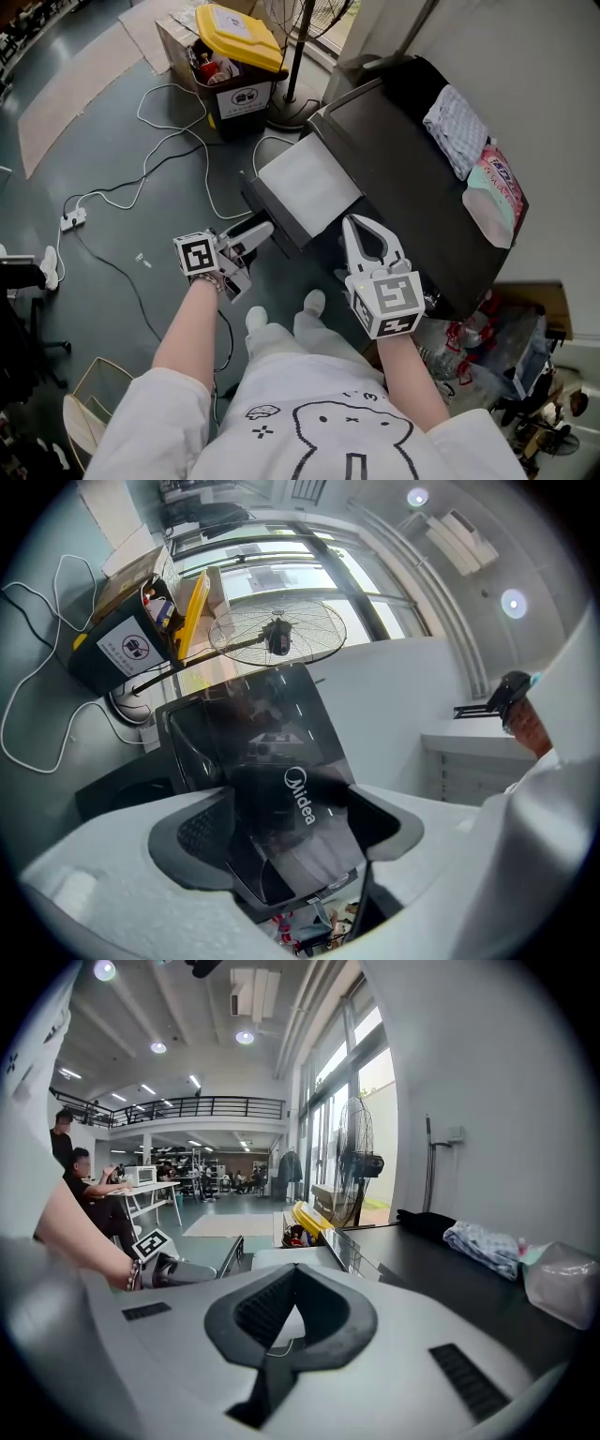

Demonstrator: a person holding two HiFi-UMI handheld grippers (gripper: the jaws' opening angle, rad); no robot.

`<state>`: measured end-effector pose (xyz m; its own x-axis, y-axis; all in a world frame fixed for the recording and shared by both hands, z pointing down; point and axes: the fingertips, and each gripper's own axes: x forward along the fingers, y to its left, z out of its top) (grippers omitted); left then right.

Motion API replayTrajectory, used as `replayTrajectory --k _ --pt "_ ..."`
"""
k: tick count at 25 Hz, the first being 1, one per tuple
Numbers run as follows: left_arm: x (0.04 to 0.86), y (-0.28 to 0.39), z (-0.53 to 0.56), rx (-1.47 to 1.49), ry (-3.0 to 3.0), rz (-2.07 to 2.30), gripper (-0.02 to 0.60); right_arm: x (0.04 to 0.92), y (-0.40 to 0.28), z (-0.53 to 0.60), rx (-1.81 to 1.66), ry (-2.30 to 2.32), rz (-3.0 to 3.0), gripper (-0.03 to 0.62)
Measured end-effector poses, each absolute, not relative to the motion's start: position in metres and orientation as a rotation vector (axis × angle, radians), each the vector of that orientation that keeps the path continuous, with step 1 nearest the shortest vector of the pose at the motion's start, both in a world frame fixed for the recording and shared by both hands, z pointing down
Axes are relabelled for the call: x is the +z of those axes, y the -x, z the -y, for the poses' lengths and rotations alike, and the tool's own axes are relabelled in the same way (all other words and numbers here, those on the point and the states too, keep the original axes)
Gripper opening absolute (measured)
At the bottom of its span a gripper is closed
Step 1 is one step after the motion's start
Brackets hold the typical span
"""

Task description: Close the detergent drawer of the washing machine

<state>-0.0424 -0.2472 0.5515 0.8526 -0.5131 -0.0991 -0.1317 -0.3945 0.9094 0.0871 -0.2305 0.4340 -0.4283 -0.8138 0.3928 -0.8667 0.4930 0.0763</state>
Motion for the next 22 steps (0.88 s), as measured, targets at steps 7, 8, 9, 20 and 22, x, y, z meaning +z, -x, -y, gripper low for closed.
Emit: replayTrajectory --k 7,8,9,20,22 --pt "0.554 0.031 0.259 -0.434 -1.947 0.48 0.356 0.432 -0.097 0.241 0.19 -1.418 2.356 -0.002" --pt "0.553 0.029 0.261 -0.434 -1.948 0.478 0.356 0.432 -0.099 0.243 0.188 -1.422 2.354 -0.002" --pt "0.553 0.027 0.263 -0.434 -1.948 0.475 0.356 0.431 -0.101 0.245 0.186 -1.426 2.352 -0.002" --pt "0.551 0.013 0.275 -0.438 -1.955 0.462 0.356 0.425 -0.115 0.26 0.168 -1.449 2.349 -0.002" --pt "0.55 0.01 0.279 -0.437 -1.958 0.462 0.356 0.423 -0.118 0.263 0.165 -1.454 2.349 -0.002"
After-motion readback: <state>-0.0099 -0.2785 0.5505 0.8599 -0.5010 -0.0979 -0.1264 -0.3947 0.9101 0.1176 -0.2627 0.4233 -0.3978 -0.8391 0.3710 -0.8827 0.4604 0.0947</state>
